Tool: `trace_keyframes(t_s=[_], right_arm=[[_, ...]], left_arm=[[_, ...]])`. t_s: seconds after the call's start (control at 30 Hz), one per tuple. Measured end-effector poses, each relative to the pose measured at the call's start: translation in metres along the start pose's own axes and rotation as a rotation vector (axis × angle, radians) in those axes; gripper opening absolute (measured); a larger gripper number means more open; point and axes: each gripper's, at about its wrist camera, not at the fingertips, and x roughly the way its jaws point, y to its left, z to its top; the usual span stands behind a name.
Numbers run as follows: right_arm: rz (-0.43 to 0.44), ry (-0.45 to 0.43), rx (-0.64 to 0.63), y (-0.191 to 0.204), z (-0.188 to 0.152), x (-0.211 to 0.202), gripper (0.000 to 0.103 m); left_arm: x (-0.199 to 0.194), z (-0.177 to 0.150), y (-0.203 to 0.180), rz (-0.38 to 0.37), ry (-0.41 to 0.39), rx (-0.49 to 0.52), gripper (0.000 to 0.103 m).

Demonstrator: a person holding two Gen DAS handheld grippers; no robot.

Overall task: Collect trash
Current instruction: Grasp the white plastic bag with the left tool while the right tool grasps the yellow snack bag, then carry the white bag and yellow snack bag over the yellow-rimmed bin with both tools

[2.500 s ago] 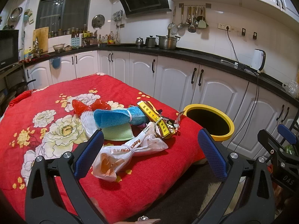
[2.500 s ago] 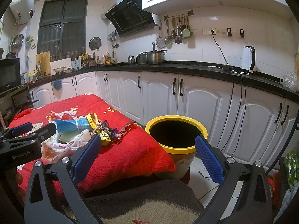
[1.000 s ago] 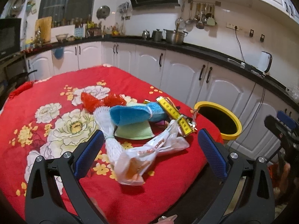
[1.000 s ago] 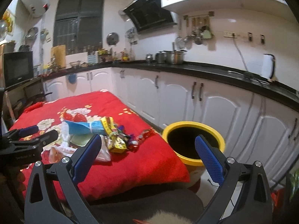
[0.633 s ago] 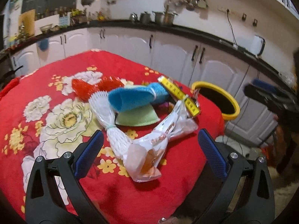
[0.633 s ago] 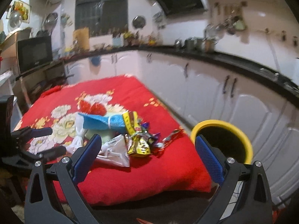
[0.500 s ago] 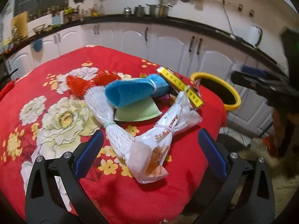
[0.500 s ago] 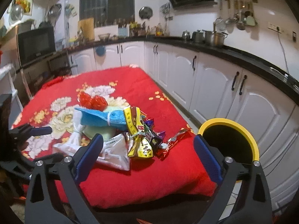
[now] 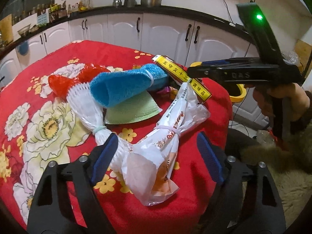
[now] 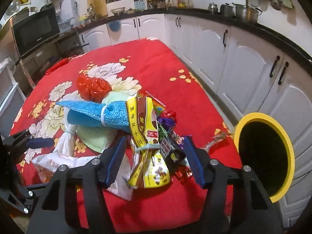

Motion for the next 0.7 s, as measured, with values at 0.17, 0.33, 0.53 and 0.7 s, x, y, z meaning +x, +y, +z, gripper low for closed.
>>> trace_keyframes(t_s=[0.17, 0.33, 0.53, 0.7], right_arm=[[0.032, 0.032, -0.001, 0.000, 0.006, 0.018, 0.049], [0.045, 0.066, -0.017, 0.004, 0.009, 0.034, 0.045], [0.077, 0.065, -0.012, 0.005, 0.010, 0.035, 0.036], [0.116, 0.016, 0.015, 0.001, 0.009, 0.018, 0.036]], left_arm=[[0.009, -0.004, 0.002, 0.005, 0.039, -0.014, 0.054], [0.011, -0.007, 0.007, -0.010, 0.051, -0.038, 0.047], [0.006, -0.008, 0.005, -0.025, 0.045, -0.037, 0.034], [-0.004, -0.005, 0.001, -0.025, 0.022, -0.041, 0.028]])
